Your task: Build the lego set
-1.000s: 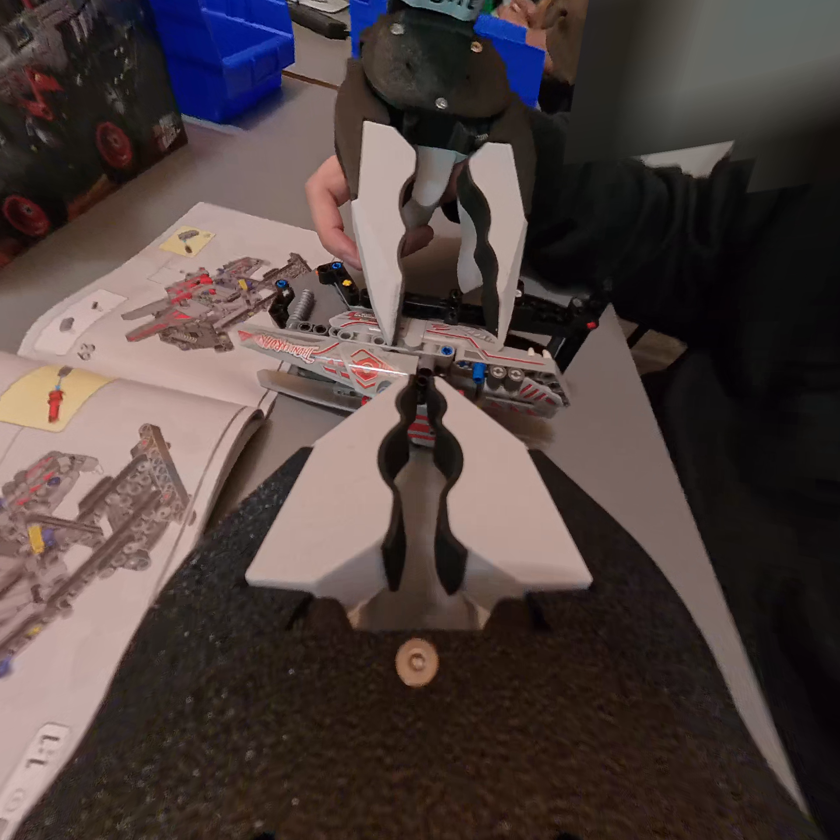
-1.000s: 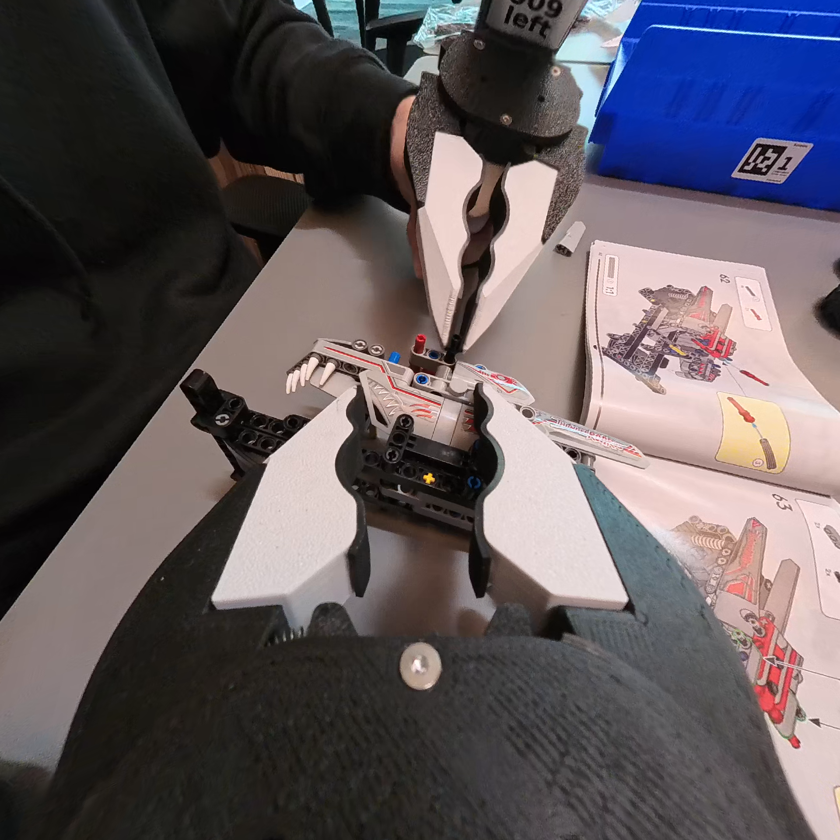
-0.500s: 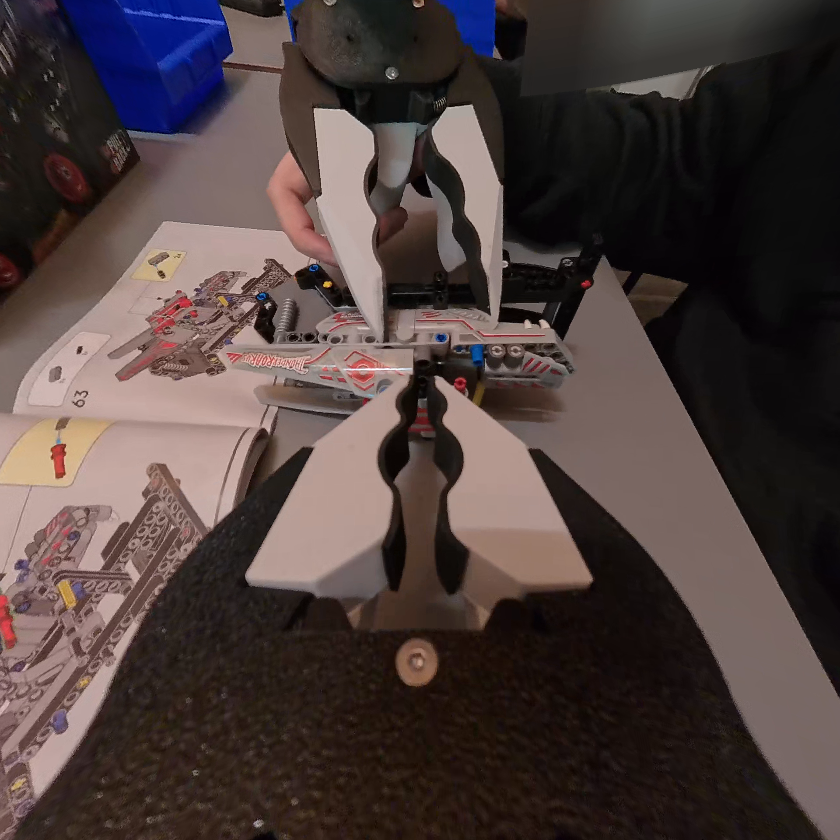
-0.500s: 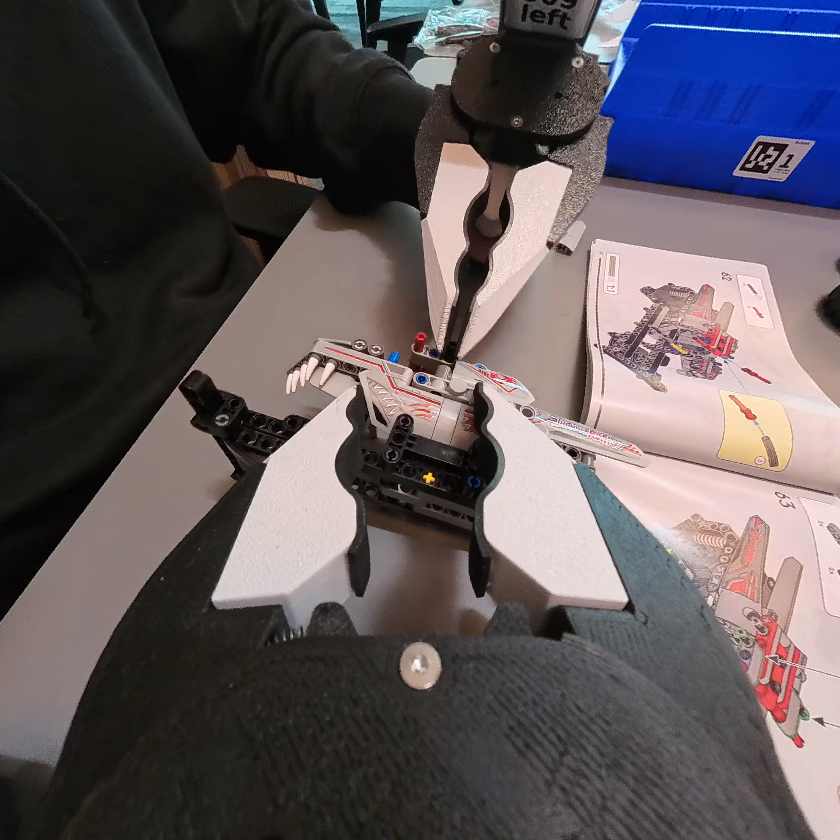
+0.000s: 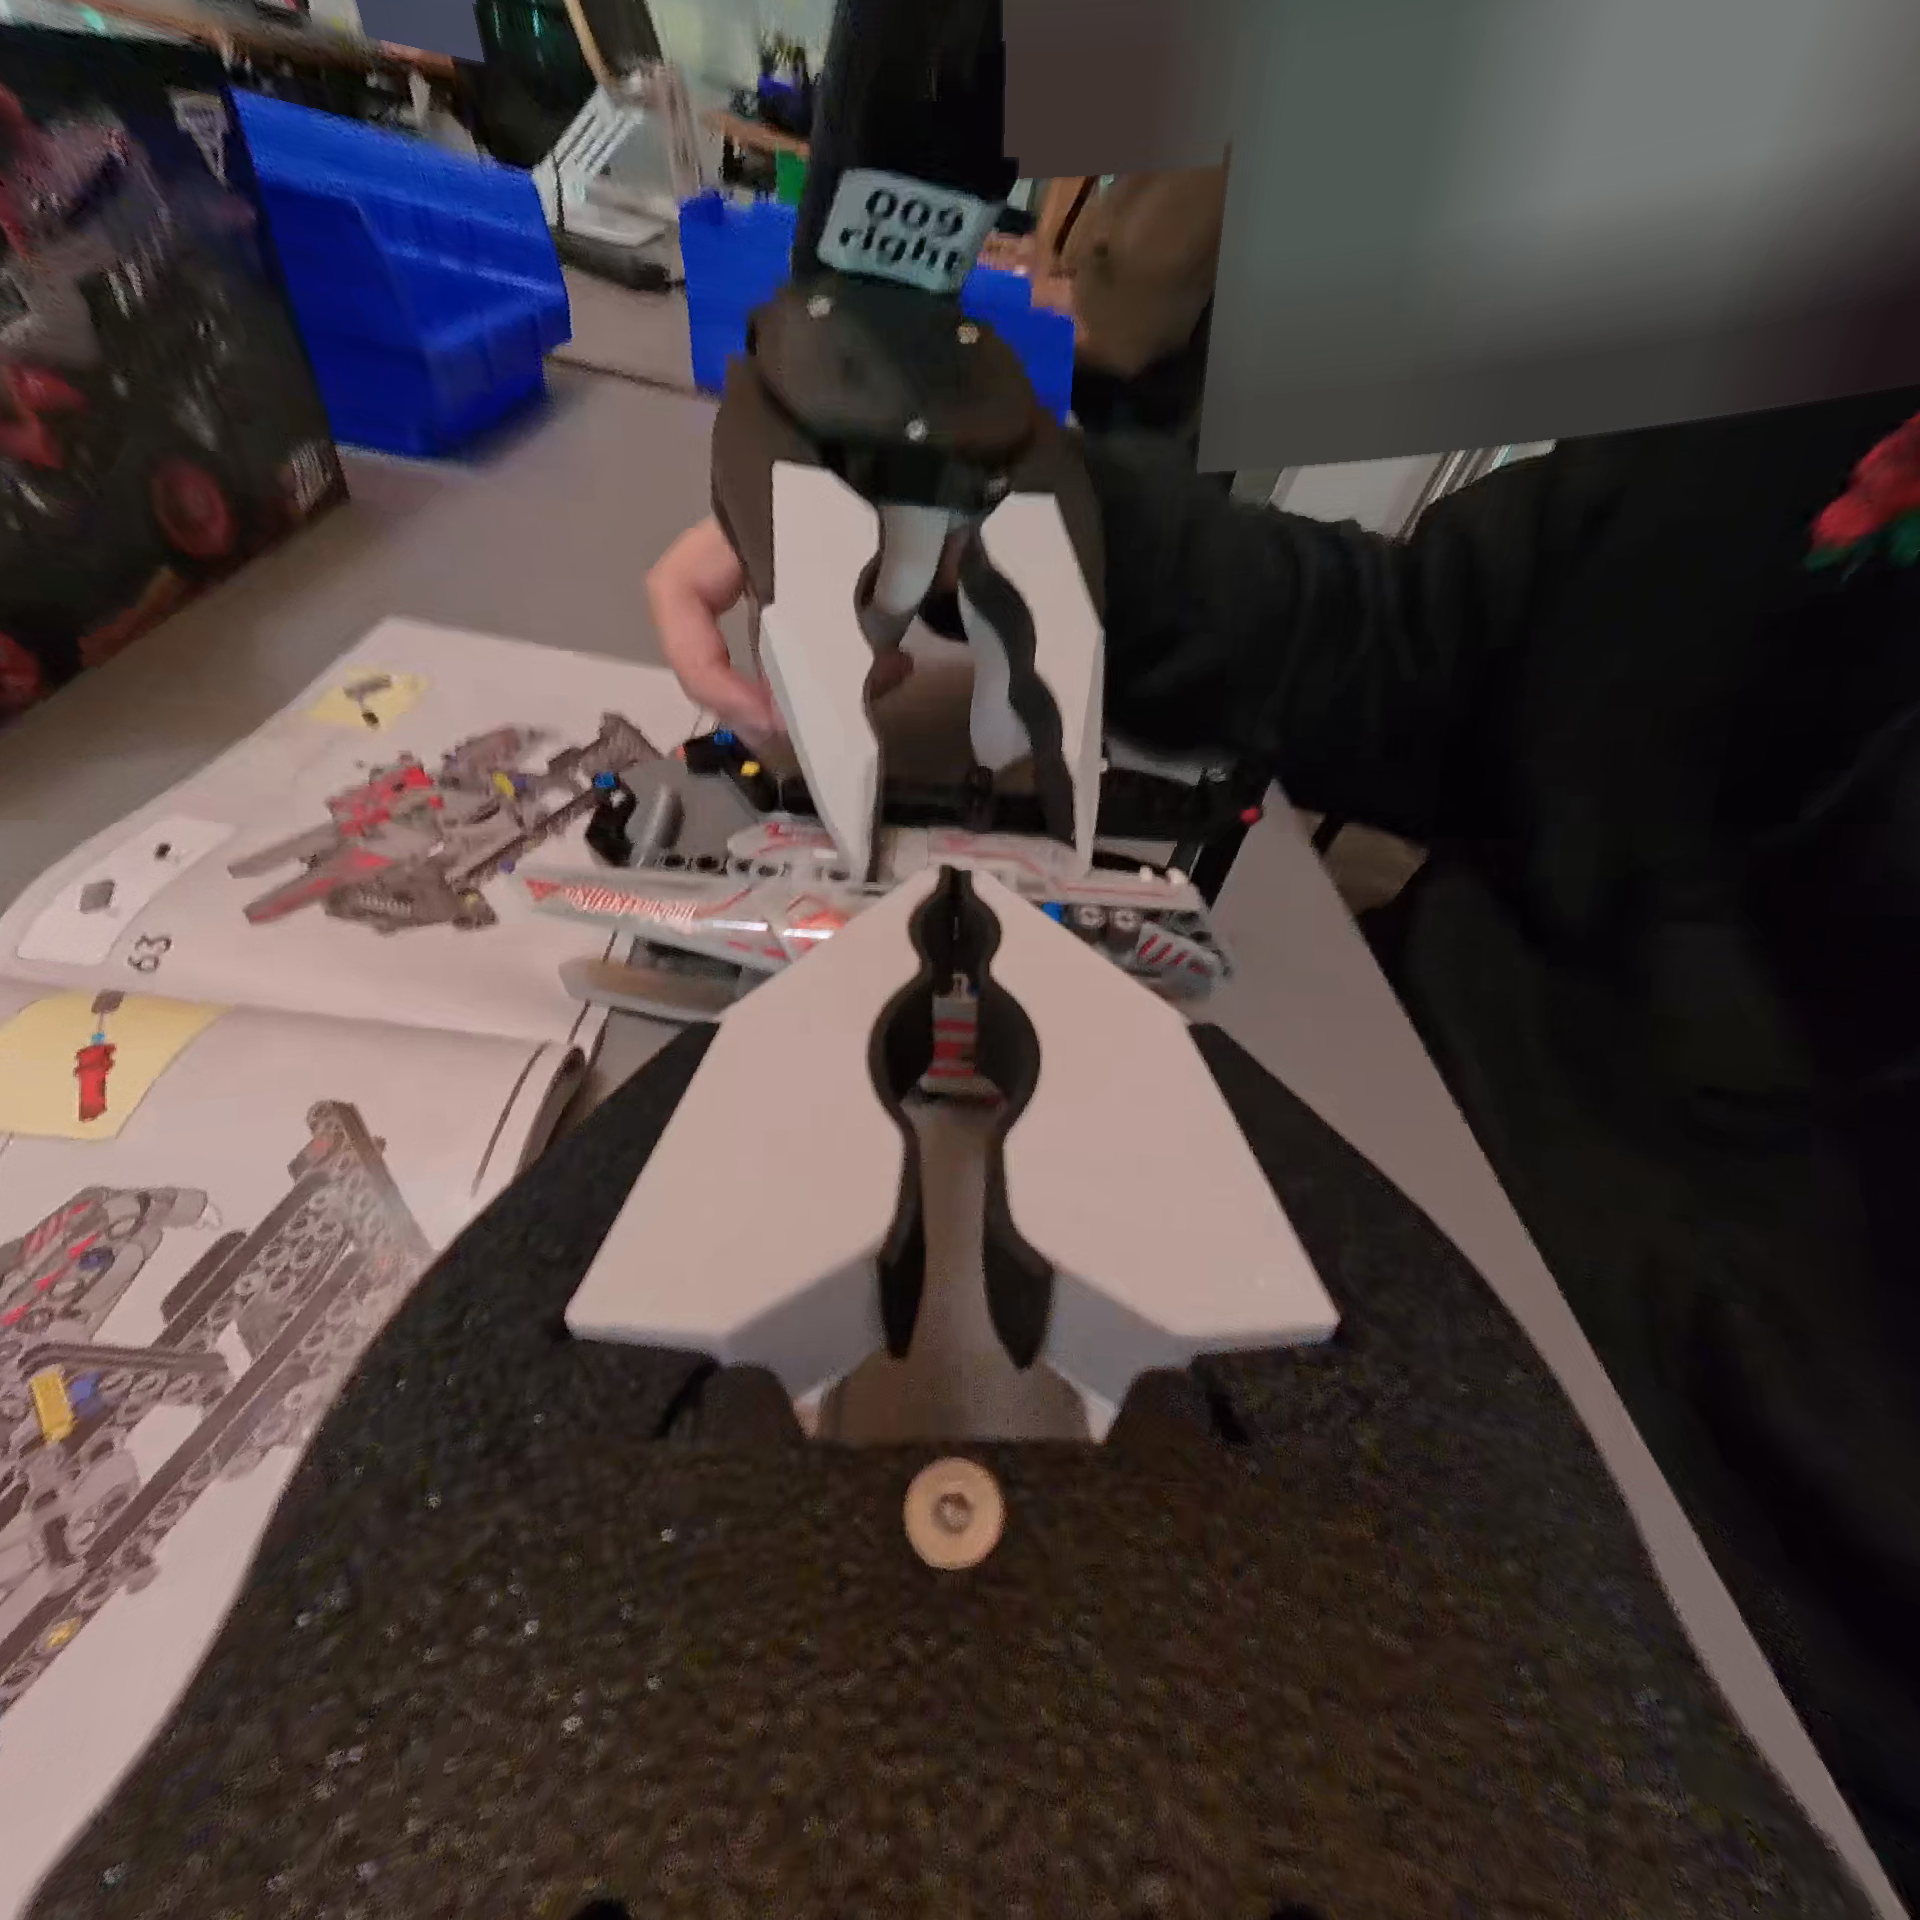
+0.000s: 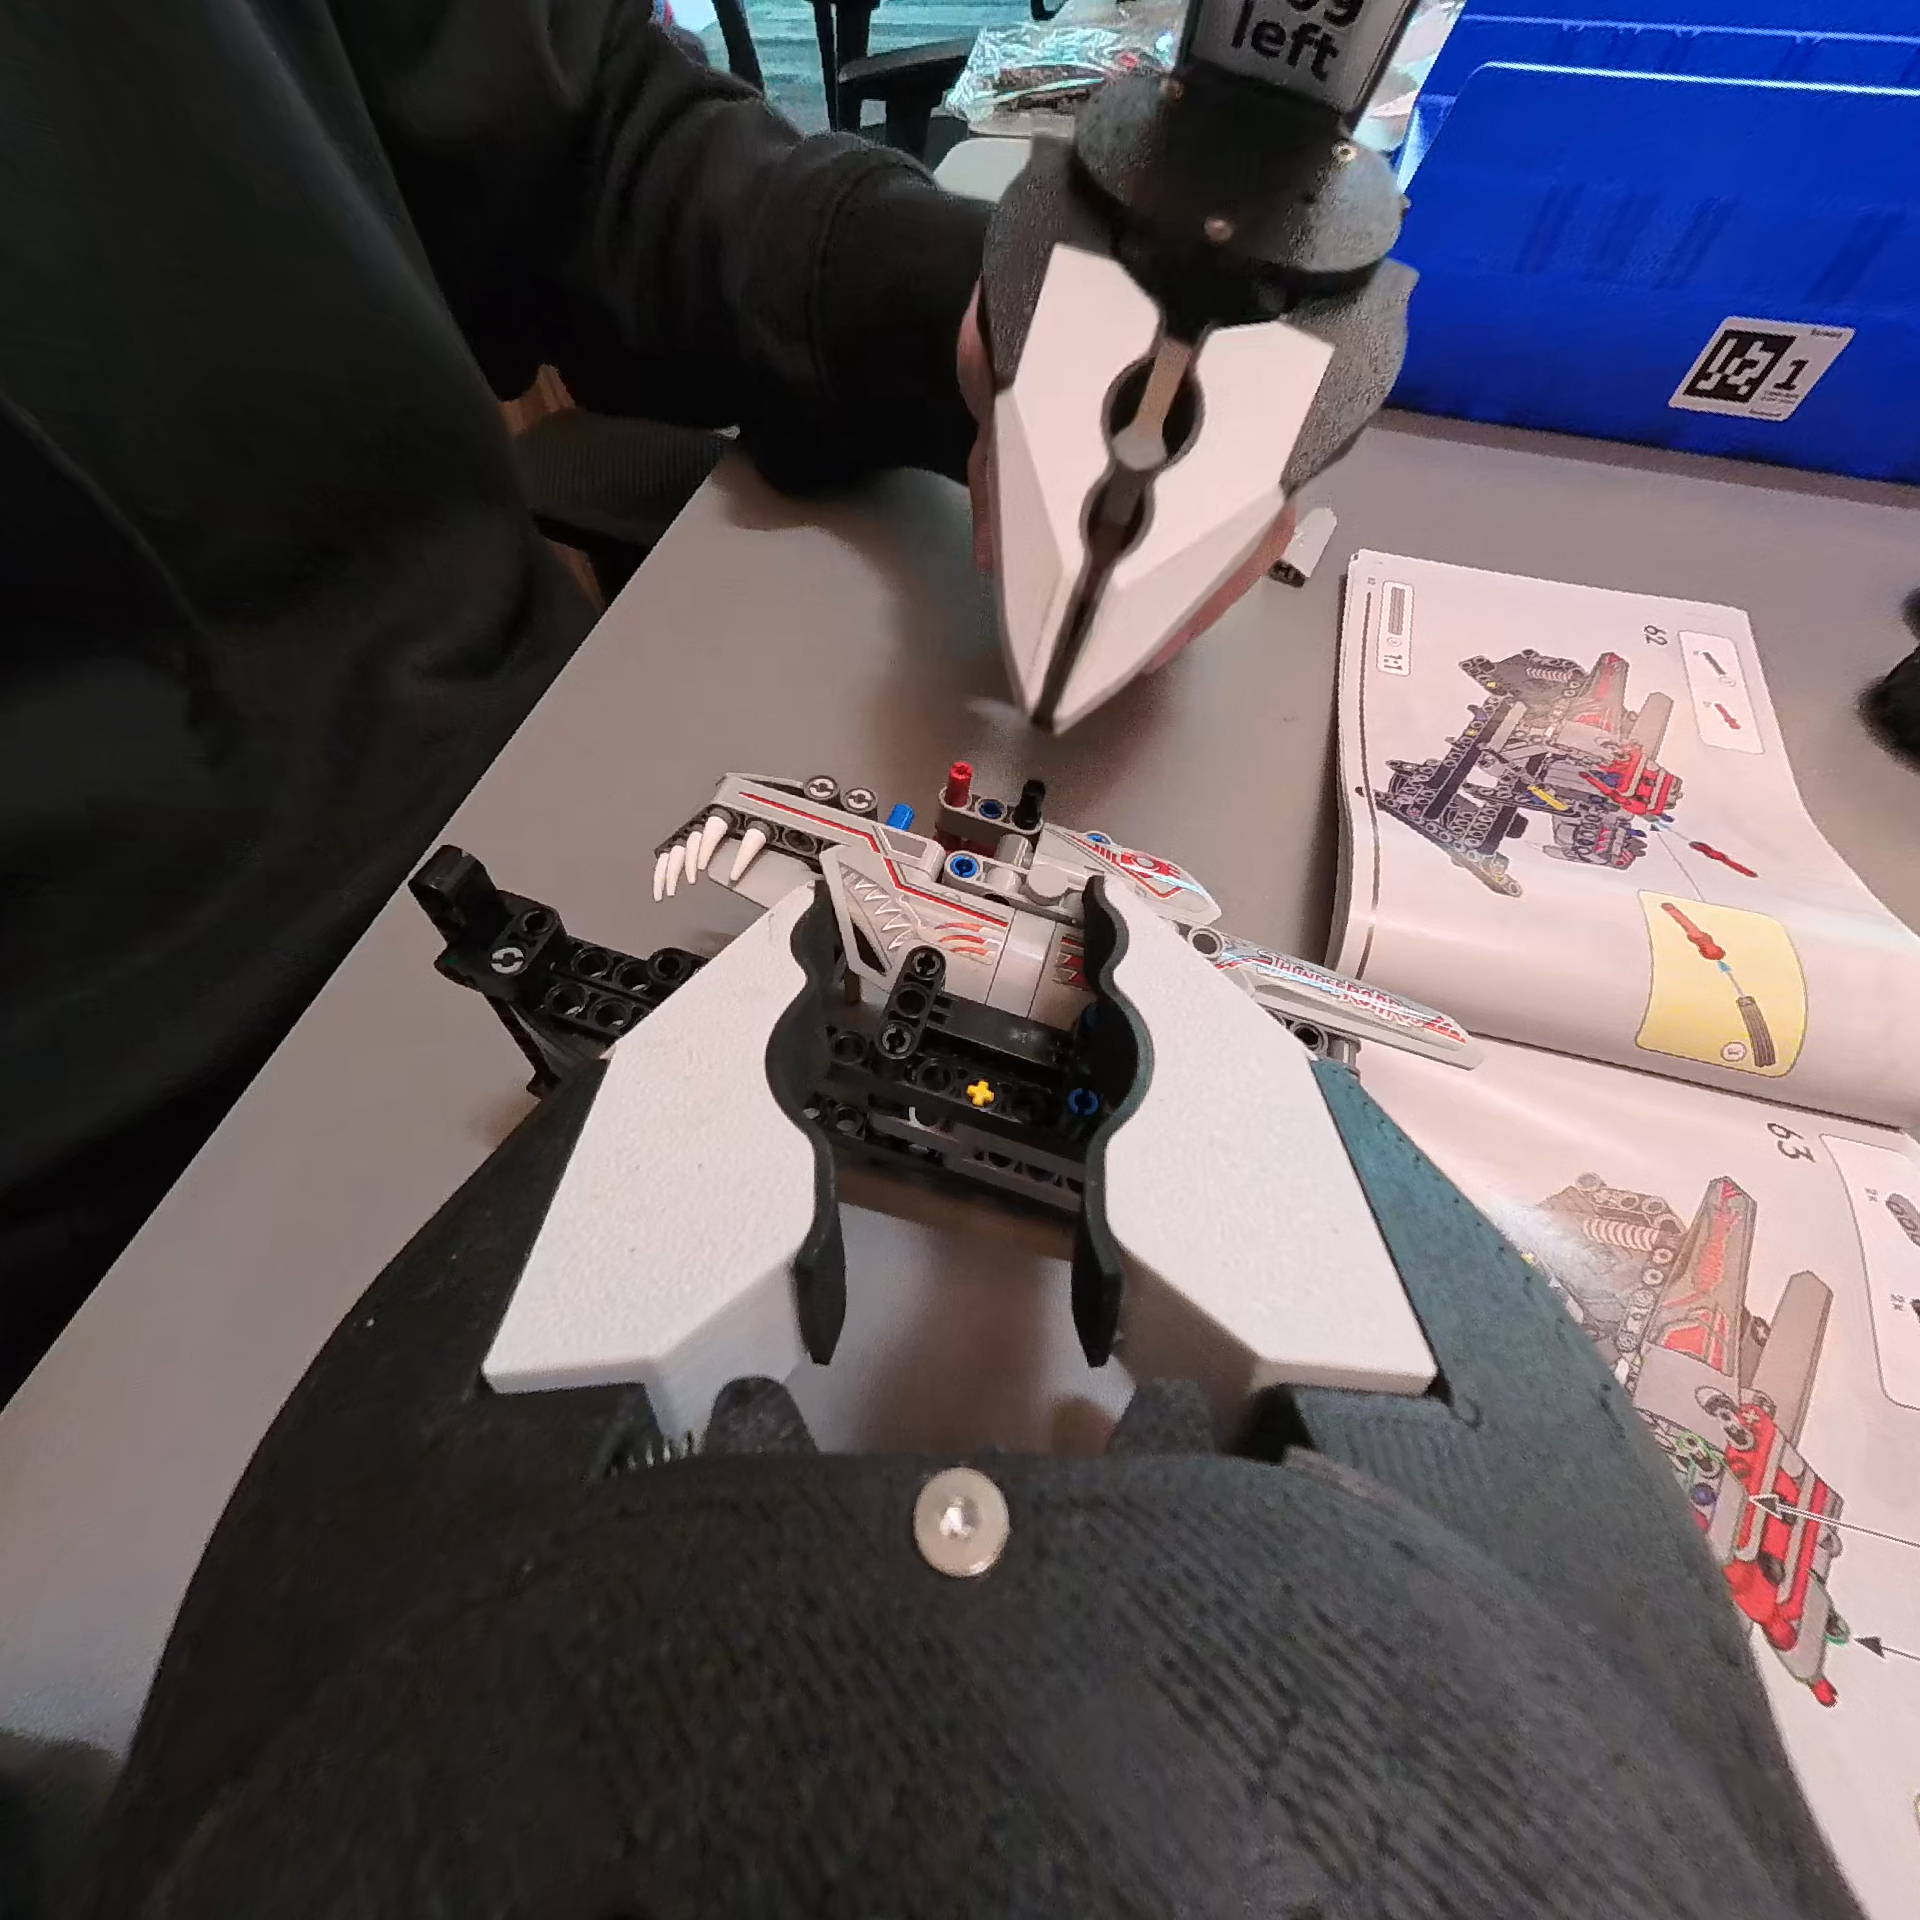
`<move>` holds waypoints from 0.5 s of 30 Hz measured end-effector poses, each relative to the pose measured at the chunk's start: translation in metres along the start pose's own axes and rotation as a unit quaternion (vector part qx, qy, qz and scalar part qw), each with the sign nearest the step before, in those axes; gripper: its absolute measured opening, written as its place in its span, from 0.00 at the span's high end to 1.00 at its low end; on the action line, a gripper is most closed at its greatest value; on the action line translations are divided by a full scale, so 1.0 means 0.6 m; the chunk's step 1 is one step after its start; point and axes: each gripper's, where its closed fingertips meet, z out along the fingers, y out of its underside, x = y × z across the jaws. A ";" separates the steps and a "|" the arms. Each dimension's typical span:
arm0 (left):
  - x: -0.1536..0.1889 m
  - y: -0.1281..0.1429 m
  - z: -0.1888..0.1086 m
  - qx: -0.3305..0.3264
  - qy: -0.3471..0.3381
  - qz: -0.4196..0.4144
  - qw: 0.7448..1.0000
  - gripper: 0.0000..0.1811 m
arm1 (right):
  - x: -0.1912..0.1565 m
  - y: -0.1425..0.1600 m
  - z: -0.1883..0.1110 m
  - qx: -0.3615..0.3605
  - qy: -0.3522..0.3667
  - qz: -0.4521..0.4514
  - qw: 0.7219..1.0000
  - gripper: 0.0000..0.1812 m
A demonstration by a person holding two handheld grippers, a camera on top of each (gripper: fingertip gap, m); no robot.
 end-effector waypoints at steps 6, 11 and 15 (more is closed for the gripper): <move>0.000 0.028 0.009 -0.062 -0.007 0.034 0.997 1.00 | 0.000 0.000 0.000 0.001 0.000 0.001 1.000 0.74; -0.004 0.029 0.011 -0.066 -0.009 0.032 0.997 1.00 | 0.000 0.000 0.000 0.001 0.000 0.001 1.000 0.74; -0.003 0.033 0.012 -0.081 -0.011 0.030 0.996 1.00 | 0.001 0.000 0.000 0.003 -0.001 0.003 1.000 0.74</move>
